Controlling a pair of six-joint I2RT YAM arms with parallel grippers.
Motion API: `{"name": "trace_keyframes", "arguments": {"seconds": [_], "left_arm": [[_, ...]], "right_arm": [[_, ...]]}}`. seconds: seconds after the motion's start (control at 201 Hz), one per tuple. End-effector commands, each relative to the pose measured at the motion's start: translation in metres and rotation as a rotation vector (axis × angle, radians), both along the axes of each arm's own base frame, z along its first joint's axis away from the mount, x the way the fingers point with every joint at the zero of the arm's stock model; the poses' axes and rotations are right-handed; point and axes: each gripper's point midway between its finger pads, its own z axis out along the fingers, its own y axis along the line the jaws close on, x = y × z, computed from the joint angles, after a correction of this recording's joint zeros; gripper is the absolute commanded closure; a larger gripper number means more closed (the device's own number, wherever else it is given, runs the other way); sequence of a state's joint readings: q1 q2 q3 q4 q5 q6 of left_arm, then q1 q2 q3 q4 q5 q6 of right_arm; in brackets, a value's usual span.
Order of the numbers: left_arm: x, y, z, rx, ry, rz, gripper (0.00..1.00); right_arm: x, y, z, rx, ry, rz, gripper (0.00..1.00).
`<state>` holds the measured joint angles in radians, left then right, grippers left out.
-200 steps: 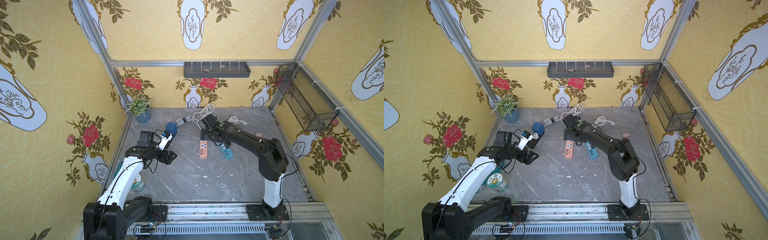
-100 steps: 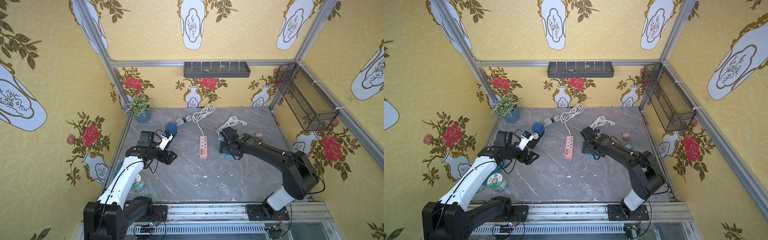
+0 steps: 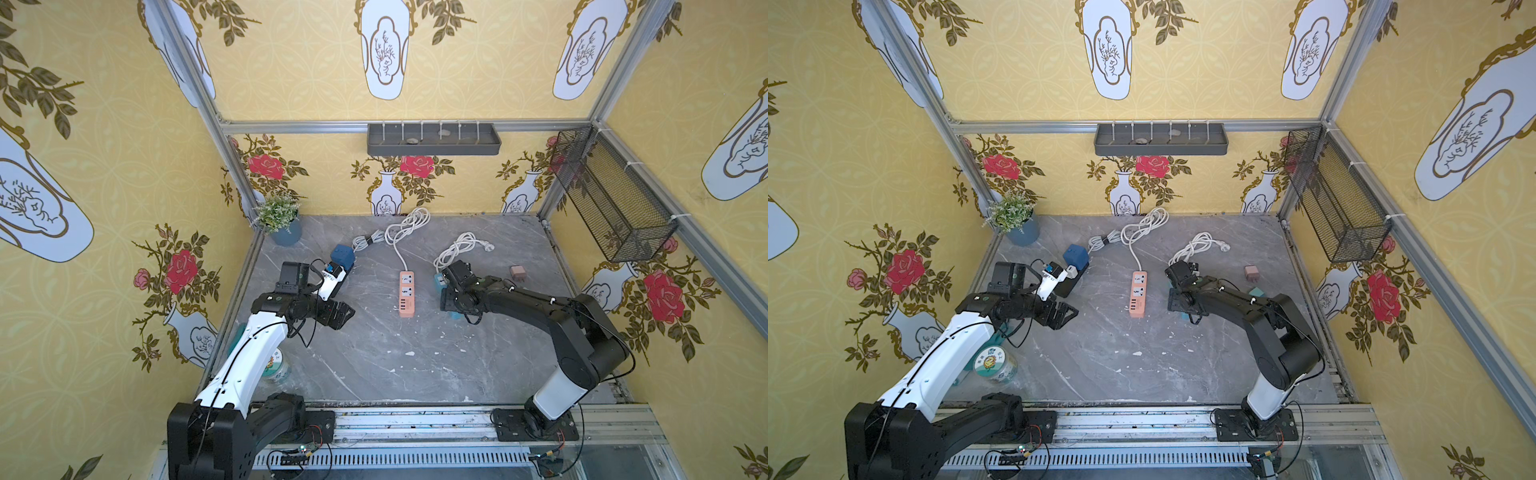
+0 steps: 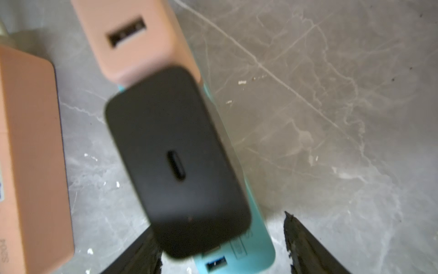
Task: Pull the plug off the socket
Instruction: Move the socket to the center of the board.
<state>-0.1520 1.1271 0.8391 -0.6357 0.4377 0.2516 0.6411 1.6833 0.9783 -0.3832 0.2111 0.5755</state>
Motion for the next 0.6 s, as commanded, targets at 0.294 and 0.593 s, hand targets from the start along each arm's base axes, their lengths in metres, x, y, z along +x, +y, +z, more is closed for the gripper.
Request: {"name": "trace_keyframes", "arguments": {"seconds": [0.294,0.593], "left_arm": [[0.002,0.0,0.002,0.002,-0.013,-0.003,0.0],[0.007,-0.005,0.013,-0.008,-0.026,-0.026,0.07]], "right_arm": [[0.006,0.016,-0.013,-0.043,-0.037,0.067,0.32],[-0.023,0.037,-0.015,-0.126,-0.045,0.129,0.56]]}}
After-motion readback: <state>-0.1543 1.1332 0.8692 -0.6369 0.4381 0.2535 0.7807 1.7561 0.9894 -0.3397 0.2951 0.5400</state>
